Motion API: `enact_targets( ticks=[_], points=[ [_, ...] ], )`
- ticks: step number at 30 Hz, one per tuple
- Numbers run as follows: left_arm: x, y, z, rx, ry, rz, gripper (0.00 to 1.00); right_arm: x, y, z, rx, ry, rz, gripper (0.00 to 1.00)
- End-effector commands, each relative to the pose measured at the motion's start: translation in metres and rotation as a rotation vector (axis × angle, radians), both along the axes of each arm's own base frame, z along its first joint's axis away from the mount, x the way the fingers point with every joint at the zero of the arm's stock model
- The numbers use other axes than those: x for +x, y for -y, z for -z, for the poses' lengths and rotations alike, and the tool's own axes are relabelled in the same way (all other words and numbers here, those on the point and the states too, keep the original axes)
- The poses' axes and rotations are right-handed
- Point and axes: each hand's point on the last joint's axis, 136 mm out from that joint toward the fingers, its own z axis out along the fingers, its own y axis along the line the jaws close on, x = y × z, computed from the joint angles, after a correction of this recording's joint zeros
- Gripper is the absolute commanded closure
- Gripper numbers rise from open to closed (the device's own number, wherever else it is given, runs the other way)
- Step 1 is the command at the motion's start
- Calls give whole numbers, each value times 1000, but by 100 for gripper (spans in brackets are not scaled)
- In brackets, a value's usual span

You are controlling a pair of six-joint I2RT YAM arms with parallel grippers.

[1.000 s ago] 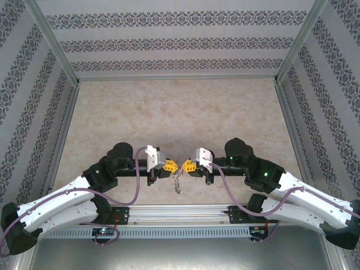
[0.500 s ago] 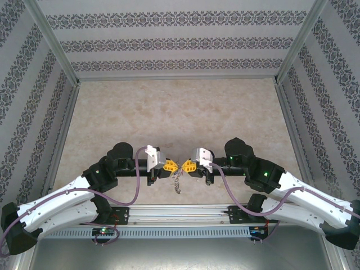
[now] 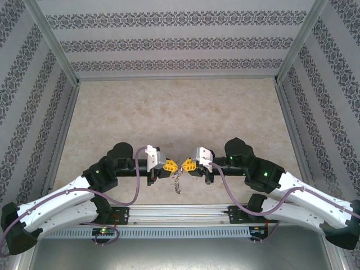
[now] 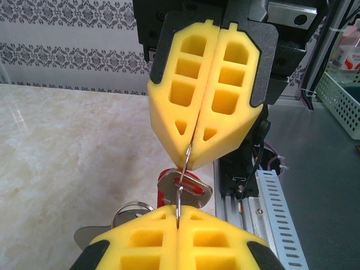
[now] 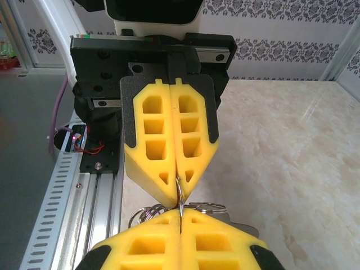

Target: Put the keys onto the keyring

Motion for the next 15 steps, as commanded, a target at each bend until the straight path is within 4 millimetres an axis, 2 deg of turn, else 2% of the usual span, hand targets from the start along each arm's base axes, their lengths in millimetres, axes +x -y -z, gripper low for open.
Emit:
enact_targets(
  ticks=[1, 15],
  points=[
    [-5, 1, -17, -49, 39, 21, 100, 2, -1, -1, 17, -5, 4, 100],
    [-4, 1, -16, -47, 39, 19, 100, -5, -2, 0, 15, -25, -38, 100]
  ],
)
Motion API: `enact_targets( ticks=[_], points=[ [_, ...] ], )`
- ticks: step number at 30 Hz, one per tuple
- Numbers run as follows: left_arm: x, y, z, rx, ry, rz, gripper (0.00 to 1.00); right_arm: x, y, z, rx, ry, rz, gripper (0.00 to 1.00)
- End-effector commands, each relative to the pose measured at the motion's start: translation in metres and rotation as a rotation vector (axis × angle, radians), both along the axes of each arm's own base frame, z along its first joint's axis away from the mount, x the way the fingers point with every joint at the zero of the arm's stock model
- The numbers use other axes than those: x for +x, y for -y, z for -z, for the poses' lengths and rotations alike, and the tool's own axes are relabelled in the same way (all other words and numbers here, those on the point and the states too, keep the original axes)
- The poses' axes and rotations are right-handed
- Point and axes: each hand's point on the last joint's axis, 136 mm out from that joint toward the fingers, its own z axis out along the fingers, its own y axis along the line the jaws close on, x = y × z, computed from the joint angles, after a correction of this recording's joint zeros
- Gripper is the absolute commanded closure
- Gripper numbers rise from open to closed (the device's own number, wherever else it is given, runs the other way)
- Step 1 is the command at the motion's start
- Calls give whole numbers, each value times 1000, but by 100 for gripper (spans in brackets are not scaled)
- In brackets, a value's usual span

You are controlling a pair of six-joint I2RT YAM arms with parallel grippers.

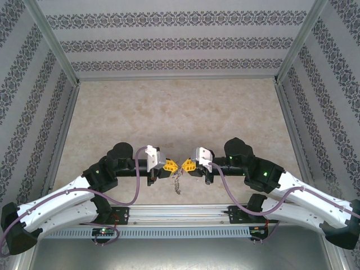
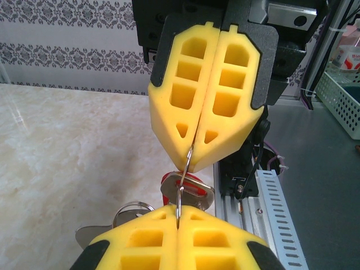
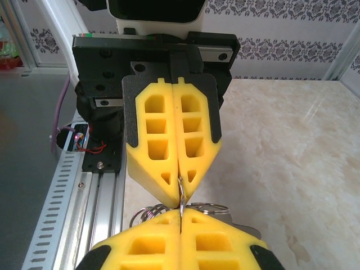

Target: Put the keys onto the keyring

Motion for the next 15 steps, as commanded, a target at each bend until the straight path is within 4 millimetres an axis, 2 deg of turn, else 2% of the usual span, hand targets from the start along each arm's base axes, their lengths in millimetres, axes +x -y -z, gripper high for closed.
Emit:
enact_targets(
  ticks=[1, 15],
  points=[
    [-4, 1, -16, -48, 40, 18, 100, -4, -2, -1, 16, -22, -29, 100],
    [-4, 1, -16, -48, 38, 19, 100, -1, 0, -2, 17, -8, -10, 100]
  ],
)
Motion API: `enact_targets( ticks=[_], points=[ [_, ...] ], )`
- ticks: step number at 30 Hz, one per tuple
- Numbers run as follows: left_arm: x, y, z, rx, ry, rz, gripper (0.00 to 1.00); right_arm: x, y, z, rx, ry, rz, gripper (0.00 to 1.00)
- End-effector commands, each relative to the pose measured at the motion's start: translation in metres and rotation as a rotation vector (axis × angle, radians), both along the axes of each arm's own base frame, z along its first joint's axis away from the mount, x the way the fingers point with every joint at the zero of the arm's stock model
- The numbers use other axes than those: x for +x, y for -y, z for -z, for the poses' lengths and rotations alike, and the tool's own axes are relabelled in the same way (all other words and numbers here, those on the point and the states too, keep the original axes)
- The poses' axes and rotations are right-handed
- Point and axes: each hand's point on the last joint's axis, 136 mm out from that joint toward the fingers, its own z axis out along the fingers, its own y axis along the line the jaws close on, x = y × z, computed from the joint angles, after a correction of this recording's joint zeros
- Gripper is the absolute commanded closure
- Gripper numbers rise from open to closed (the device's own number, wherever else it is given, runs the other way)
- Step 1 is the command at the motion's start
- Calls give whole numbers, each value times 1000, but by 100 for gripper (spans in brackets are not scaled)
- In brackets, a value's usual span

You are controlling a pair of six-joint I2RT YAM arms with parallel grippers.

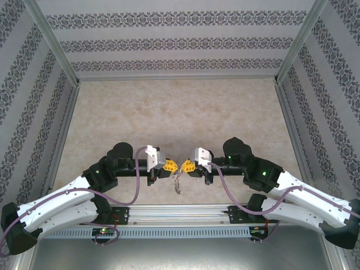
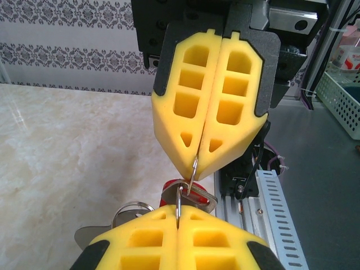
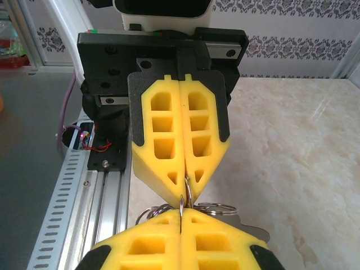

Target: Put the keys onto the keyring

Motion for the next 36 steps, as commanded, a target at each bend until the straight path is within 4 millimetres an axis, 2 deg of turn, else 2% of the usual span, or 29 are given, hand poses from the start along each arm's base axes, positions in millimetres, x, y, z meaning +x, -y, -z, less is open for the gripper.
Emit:
enact_targets(
  ticks=[1, 15, 36],
  points=[
    [-4, 1, -16, -48, 38, 18, 100, 1, 3, -5, 25, 10, 14, 100],
    [-5, 1, -17, -50, 39, 21, 100, 5, 1, -1, 13, 3, 28, 100],
    [-5, 1, -19, -51, 42, 23, 100, -4, -4, 2, 3, -32, -36, 100]
  ],
)
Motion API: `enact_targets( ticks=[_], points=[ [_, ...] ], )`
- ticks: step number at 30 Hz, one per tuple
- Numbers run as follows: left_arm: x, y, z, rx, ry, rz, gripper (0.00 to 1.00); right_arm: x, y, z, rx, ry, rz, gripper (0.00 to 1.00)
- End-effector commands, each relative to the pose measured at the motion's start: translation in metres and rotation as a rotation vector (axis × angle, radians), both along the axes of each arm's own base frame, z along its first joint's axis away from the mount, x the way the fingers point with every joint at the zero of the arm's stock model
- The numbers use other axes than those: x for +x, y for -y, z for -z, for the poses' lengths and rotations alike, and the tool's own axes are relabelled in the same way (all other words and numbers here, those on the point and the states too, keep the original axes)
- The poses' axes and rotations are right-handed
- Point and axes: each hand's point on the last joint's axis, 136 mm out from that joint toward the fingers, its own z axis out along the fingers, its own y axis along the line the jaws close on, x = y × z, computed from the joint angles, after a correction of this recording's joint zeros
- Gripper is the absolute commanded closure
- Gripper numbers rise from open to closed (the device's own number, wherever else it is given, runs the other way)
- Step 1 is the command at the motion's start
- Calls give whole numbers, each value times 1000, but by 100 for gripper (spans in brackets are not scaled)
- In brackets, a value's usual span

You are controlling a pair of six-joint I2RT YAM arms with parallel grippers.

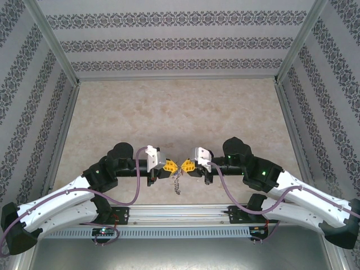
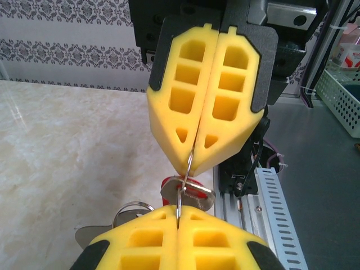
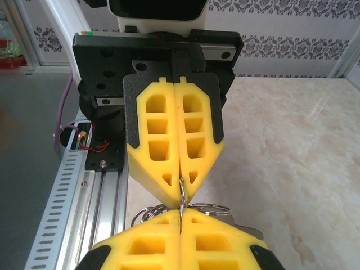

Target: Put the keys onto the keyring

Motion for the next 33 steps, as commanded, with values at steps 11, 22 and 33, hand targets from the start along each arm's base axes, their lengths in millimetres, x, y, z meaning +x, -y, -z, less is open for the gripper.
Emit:
enact_targets(
  ticks=[11, 22, 33],
  points=[
    [-5, 1, -22, -60, 52, 24, 100, -5, -2, -2, 7, -22, -35, 100],
    [-6, 1, -24, -62, 37, 27, 100, -10, -1, -4, 8, 27, -57, 100],
    [-8, 5, -30, -75, -4, 47, 100, -17, 0, 5, -24, 179, -48, 100]
  ],
)
